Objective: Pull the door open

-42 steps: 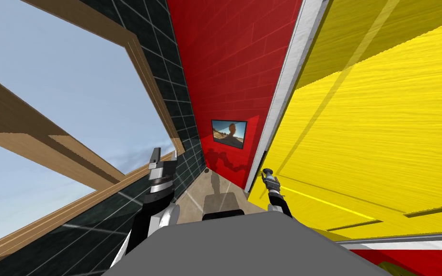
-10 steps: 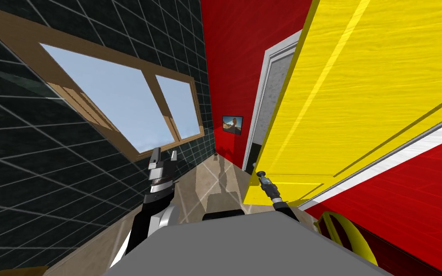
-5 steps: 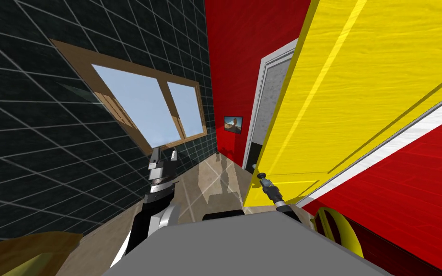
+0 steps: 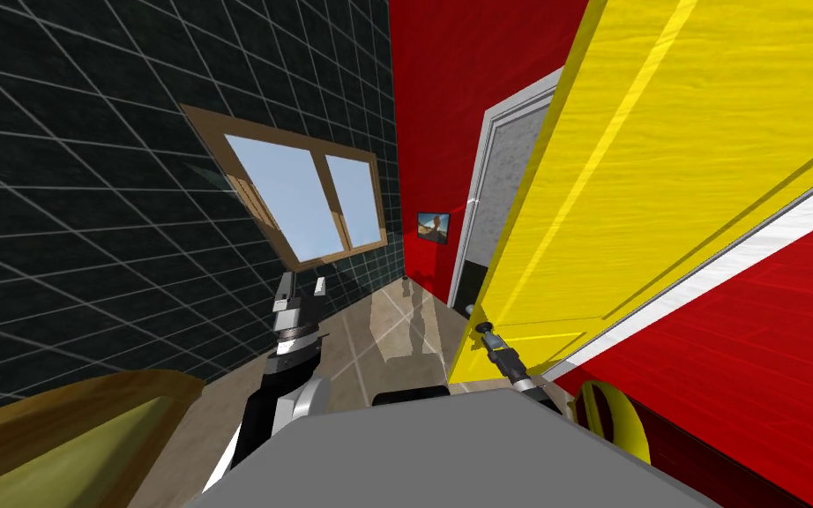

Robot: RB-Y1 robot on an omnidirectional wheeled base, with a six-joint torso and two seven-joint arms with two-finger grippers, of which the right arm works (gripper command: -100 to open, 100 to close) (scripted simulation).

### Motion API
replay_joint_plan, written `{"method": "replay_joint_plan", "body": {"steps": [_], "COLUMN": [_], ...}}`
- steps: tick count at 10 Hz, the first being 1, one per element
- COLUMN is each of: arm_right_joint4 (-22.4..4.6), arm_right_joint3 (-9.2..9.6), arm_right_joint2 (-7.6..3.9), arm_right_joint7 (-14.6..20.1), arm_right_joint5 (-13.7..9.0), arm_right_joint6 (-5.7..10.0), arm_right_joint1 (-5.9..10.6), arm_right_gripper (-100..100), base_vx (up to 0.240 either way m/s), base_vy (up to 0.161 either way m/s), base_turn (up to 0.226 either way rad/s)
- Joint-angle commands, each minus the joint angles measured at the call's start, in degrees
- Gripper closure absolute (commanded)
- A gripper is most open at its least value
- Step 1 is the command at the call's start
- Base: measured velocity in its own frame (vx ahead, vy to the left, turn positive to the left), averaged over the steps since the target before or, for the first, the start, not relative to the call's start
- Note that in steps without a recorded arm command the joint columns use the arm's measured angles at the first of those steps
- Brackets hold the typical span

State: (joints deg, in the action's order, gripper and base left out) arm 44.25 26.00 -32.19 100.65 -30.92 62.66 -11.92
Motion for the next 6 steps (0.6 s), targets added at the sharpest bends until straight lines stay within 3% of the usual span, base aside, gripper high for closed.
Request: {"method": "replay_joint_plan", "body": {"steps": [1,4,5,6], "arm_right_joint4": [-0.15,-0.79,-1.09,-1.61], "arm_right_joint3": [0.53,1.58,1.53,1.88], "arm_right_joint2": [-0.69,-1.67,-1.34,-1.49], "arm_right_joint7": [0.79,2.09,1.88,2.32], "arm_right_joint5": [0.25,0.81,0.81,1.03], "arm_right_joint6": [1.42,3.59,3.18,3.82], "arm_right_joint1": [-0.64,-1.45,-1.11,-1.19], "arm_right_gripper": [100,100,100,100], "base_vx": [-0.193,-0.180,-0.077,-0.121], "base_vy": [-0.039,-0.052,-0.012,-0.038], "base_turn": [0.124,0.107,0.018,0.119]}}
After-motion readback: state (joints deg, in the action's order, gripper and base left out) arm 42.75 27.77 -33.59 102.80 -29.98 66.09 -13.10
